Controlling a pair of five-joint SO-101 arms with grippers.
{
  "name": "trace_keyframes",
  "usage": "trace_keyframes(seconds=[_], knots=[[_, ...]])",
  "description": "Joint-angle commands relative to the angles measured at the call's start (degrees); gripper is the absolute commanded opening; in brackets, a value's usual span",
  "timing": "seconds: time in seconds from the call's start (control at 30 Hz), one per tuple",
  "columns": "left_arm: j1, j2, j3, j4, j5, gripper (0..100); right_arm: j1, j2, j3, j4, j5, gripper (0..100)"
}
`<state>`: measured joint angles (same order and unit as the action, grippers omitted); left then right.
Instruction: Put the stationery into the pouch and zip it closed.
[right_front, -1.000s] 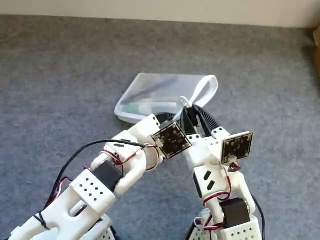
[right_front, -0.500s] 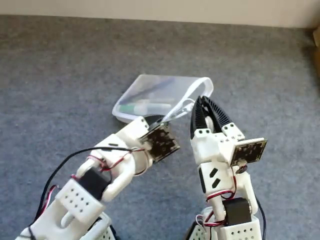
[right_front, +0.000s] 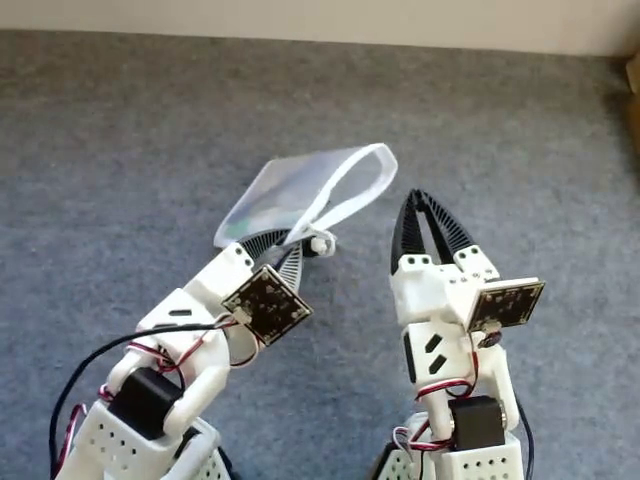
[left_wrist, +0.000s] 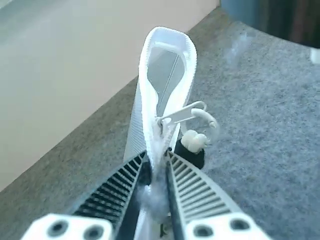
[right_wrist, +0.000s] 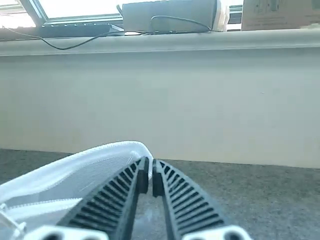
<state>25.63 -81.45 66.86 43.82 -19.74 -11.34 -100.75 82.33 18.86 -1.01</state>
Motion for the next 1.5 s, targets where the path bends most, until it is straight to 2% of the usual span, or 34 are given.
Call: trace_keyframes(seconds=[0.0,0.13,0.23,0.4,0.57,0.67,0.73,1.0,1.47], knots=[[-0.9,-2.2,-0.7,0.7,0.6,1,0.7,0.0,-1.0,-1.4,-0.3,0.4],[-1.5,-2.2,-0.9,0.9,0.5,1,-0.4,-0.1,-1.5,4.9,-0.5,0.4],[-2.7,-2.2,-0.8,0.8,0.5,1,-6.1,-0.7,-4.6,13.5,-0.2,2.8],[-3.0,-2.2,-0.7,0.8,0.5,1,-13.8,-0.7,-13.8,29.8,-0.5,15.8],[-2.9,-2.2,-0.5,0.7,0.5,1,-20.1,-0.7,-19.8,37.8,-0.6,16.4],[-2.8,-2.2,-0.4,0.7,0.5,1,-24.1,-0.7,-20.4,37.6,-0.6,16.6],[-2.8,-2.2,-0.4,0.7,0.6,1,-25.3,-0.2,-19.4,33.8,-0.6,16.6],[-2.7,-2.2,-0.3,0.7,0.6,1,-25.3,-0.1,-8.7,18.7,-0.3,16.6],[-2.7,-2.2,-0.3,0.9,0.7,1,-23.1,0.0,-3.4,10.9,-0.2,16.2]])
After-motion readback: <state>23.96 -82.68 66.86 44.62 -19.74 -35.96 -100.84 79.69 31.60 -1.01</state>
